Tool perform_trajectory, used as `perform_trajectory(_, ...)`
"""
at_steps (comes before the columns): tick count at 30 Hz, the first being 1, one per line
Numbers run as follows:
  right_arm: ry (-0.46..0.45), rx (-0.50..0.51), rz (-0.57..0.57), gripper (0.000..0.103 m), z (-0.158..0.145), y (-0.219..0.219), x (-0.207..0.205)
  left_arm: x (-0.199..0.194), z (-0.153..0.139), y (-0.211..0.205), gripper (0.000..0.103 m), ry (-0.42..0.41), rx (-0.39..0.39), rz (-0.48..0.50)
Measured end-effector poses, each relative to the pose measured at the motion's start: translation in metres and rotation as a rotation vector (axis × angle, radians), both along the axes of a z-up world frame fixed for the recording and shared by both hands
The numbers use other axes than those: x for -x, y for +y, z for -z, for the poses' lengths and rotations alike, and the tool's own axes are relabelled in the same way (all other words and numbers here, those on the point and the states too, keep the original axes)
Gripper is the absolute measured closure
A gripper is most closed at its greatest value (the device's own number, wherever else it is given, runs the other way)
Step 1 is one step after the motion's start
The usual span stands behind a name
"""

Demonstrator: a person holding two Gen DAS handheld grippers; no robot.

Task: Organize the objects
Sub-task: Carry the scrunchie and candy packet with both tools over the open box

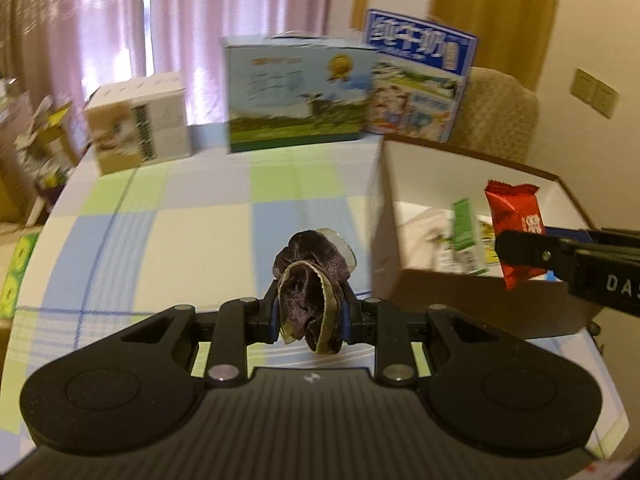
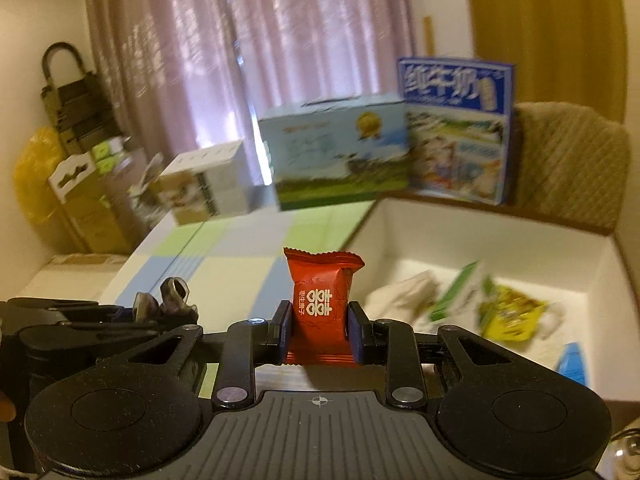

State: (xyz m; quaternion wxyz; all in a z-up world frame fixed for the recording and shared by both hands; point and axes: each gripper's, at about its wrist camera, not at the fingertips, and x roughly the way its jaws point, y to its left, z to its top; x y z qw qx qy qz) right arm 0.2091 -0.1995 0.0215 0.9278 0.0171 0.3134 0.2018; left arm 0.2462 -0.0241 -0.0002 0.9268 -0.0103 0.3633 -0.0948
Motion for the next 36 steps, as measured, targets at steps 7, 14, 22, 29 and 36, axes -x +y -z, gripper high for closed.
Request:
perform_trajectory(7, -0.007, -0.017, 0.080, 0.078, -0.008, -0.049, -0.001, -0.011, -0.017, -0.055, 0.080, -0.030, -0.019, 0.093)
perform_trajectory(14, -0.014, -0.053, 0.170, 0.078, -0.012, -0.093, -0.015, -0.028, -0.021, -0.097, 0.080, -0.038, -0.058, 0.160)
perform_trajectory(22, 0.035, -0.066, 0.220, 0.078, -0.001, -0.117, -0.038, -0.058, -0.014, -0.130, 0.080, -0.002, -0.091, 0.198)
perform_trajectory(29, 0.095, -0.084, 0.272, 0.078, 0.017, -0.137, -0.056, -0.076, 0.005, -0.144, 0.080, 0.036, -0.142, 0.220)
perform_trajectory(36, 0.156, -0.078, 0.306, 0.078, 0.034, -0.149, -0.065, -0.086, 0.029, -0.149, 0.080, 0.086, -0.180, 0.236)
